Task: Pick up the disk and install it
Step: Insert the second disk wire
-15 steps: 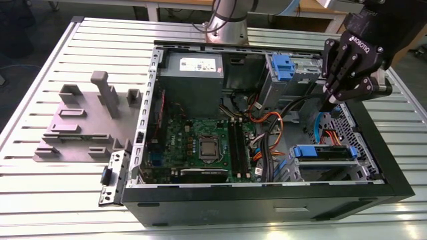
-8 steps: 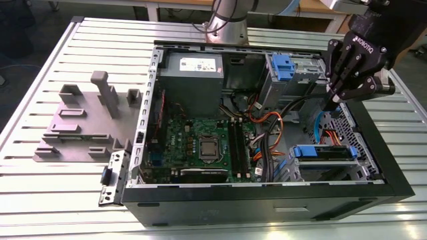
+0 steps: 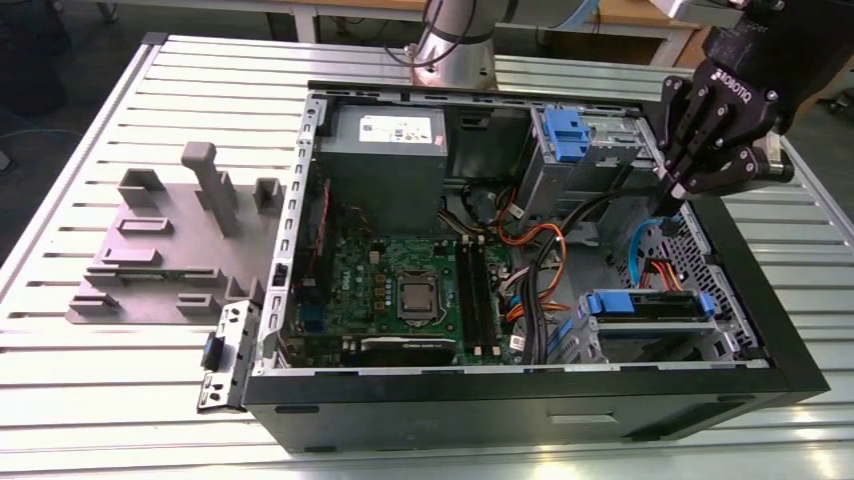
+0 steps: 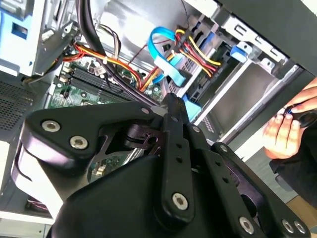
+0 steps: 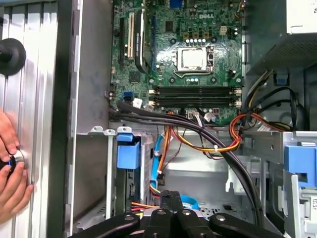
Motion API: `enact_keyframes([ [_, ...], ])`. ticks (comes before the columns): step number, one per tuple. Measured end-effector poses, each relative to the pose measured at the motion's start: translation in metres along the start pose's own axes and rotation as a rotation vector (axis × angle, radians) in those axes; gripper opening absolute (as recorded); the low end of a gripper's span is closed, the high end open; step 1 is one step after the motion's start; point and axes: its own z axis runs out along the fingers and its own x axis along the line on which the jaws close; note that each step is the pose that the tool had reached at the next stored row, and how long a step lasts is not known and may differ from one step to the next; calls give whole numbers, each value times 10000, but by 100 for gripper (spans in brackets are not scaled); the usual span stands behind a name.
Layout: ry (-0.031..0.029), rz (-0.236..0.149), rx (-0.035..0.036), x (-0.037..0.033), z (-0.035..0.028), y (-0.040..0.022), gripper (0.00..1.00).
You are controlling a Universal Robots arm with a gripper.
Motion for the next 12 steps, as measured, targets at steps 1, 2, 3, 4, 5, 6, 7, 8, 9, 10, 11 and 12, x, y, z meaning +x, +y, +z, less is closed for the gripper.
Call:
enact_keyframes([
  [1,3,0,0,-13,3,-9,11],
  [2,9,1,0,-26,6,-18,11],
  [3,17,2,0,-36,10,-26,11],
  [4,29,2,0,-45,15,-36,11],
  [5,51,3,0,-54,19,-44,11],
  [6,78,5,0,-63,22,-53,11],
  [7,110,7,0,-72,24,-62,11],
  [8,136,9,0,-77,25,-68,11],
  [9,153,10,0,-77,26,-69,11],
  [10,155,11,0,-77,25,-69,11],
  [11,157,10,0,-77,25,-69,11],
  [12,159,11,0,-77,25,-69,11],
])
